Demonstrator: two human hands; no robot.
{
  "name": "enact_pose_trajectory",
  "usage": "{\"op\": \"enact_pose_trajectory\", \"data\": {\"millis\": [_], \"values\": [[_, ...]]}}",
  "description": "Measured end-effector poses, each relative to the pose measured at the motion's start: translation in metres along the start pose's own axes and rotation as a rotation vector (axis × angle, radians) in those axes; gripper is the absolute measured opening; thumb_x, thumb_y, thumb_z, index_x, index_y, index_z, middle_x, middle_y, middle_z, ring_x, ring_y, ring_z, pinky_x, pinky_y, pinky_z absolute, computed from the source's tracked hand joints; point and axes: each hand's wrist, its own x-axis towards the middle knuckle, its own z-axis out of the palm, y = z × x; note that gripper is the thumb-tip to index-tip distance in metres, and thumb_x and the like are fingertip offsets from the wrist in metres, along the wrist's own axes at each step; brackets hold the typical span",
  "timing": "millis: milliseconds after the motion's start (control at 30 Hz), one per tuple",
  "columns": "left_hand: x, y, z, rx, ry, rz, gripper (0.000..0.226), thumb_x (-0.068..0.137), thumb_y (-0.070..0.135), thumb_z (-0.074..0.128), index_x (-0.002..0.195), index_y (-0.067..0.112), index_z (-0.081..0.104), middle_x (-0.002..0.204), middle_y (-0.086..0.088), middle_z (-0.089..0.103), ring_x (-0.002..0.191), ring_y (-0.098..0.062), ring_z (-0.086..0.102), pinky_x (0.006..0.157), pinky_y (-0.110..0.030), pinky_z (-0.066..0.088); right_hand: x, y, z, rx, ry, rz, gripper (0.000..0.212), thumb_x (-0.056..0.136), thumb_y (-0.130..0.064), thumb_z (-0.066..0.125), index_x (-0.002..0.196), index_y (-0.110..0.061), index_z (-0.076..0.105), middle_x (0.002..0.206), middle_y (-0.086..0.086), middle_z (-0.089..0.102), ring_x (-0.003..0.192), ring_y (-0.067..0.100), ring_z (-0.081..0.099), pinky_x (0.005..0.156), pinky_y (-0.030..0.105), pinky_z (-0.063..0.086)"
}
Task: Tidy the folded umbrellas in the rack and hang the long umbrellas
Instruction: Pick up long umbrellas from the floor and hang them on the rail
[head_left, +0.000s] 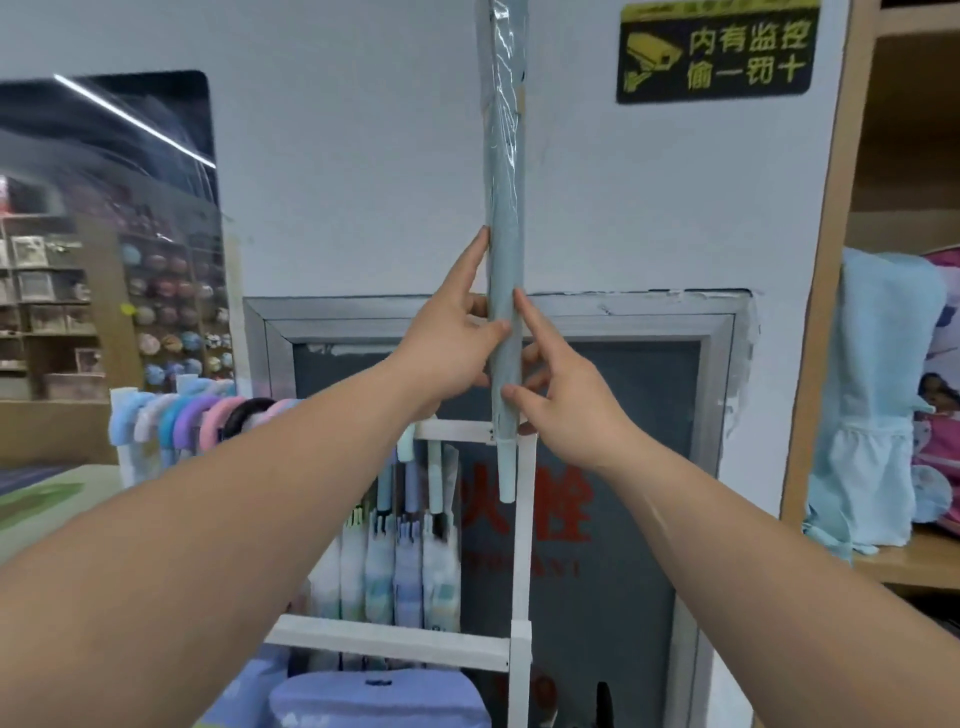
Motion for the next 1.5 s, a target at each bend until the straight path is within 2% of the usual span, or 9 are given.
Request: {"op": "enact_pose_trajectory", "data": {"millis": [200,333,467,700,933,1100,1167,1333,1500], "values": [[0.044,0.009,-0.026,0.001,-0.005,0.071,0.087,0.100,0.002,0.056,0.154,0.057,0.017,0.109,-0.011,0.066,0.097,-0.025,0.074,0.067,-0.047,0.064,0.048,-0.015,-0.003,-0.062,0.059,-0.017,0.092,0.091,-0.007,0.062,0.147,-0.063,0.015,0.098,-0.002,0.059,0.075,0.025,0.069,0.070,0.042,0.062],[0.068,0.012,-0.042,0.032,-0.035,0.117,0.087,0.099,0.003,0.056,0.154,0.057,0.016,0.108,-0.011,0.066,0.100,-0.025,0.072,0.067,-0.051,0.064,0.071,-0.021,0.000,-0.062,0.104,-0.006,0.092,0.090,-0.005,0.063,0.147,-0.062,0.018,0.098,0.007,0.056,0.076,0.034,0.067,0.065,0.045,0.062],[0.084,0.001,-0.050,0.000,-0.049,0.140,0.085,0.100,0.004,0.056,0.152,0.059,0.017,0.110,-0.010,0.067,0.101,-0.024,0.071,0.068,-0.051,0.064,0.084,-0.020,0.011,-0.050,0.138,0.009,0.092,0.090,-0.003,0.063,0.146,-0.062,0.019,0.097,0.004,0.055,0.075,0.033,0.066,0.063,0.041,0.063],[0.089,-0.031,-0.046,-0.091,-0.024,0.146,0.084,0.099,0.005,0.057,0.150,0.061,0.021,0.108,-0.009,0.067,0.099,-0.024,0.072,0.074,-0.048,0.064,0.084,-0.001,0.028,-0.062,0.183,0.052,0.092,0.090,-0.002,0.062,0.142,-0.067,0.023,0.097,0.005,0.059,0.078,0.035,0.068,0.066,0.044,0.063],[0.080,-0.051,-0.036,-0.138,-0.015,0.097,0.084,0.100,0.004,0.056,0.149,0.062,0.021,0.109,-0.010,0.068,0.096,-0.027,0.074,0.072,-0.050,0.064,0.075,0.014,0.036,-0.112,0.138,0.076,0.095,0.090,-0.002,0.062,0.145,-0.066,0.018,0.092,-0.001,0.059,0.075,0.032,0.065,0.072,0.043,0.062],[0.066,-0.073,-0.030,-0.125,-0.040,0.080,0.090,0.100,0.005,0.058,0.149,0.065,0.013,0.107,-0.009,0.067,0.096,-0.023,0.073,0.070,-0.047,0.065,0.060,0.025,0.034,-0.095,0.011,0.088,0.091,0.092,-0.007,0.063,0.148,-0.062,0.016,0.105,-0.004,0.066,0.070,0.033,0.067,0.073,0.039,0.062],[0.062,-0.082,-0.031,-0.113,-0.059,0.073,0.096,0.098,0.003,0.060,0.149,0.065,0.006,0.110,-0.004,0.068,0.098,-0.020,0.073,0.072,-0.047,0.065,0.058,0.029,0.032,-0.079,0.005,0.093,0.085,0.094,-0.009,0.062,0.148,-0.060,0.020,0.108,-0.004,0.066,0.073,0.032,0.067,0.074,0.036,0.062],[0.056,-0.099,-0.034,-0.095,-0.131,0.067,0.106,0.094,0.000,0.065,0.155,0.056,-0.002,0.112,0.002,0.075,0.103,-0.013,0.073,0.096,-0.044,0.058,0.063,0.027,0.032,-0.005,0.005,0.120,0.069,0.102,-0.017,0.052,0.148,-0.058,0.022,0.113,0.000,0.064,0.092,0.025,0.069,0.070,0.027,0.060],[0.051,-0.110,-0.031,-0.154,-0.106,0.021,0.108,0.094,-0.002,0.064,0.155,0.056,-0.002,0.101,-0.003,0.076,0.098,-0.033,0.073,0.086,-0.057,0.059,0.074,0.019,0.036,0.040,0.029,0.137,0.066,0.102,-0.019,0.051,0.144,-0.064,0.025,0.118,0.004,0.060,0.101,0.026,0.068,0.072,0.035,0.062]]}}
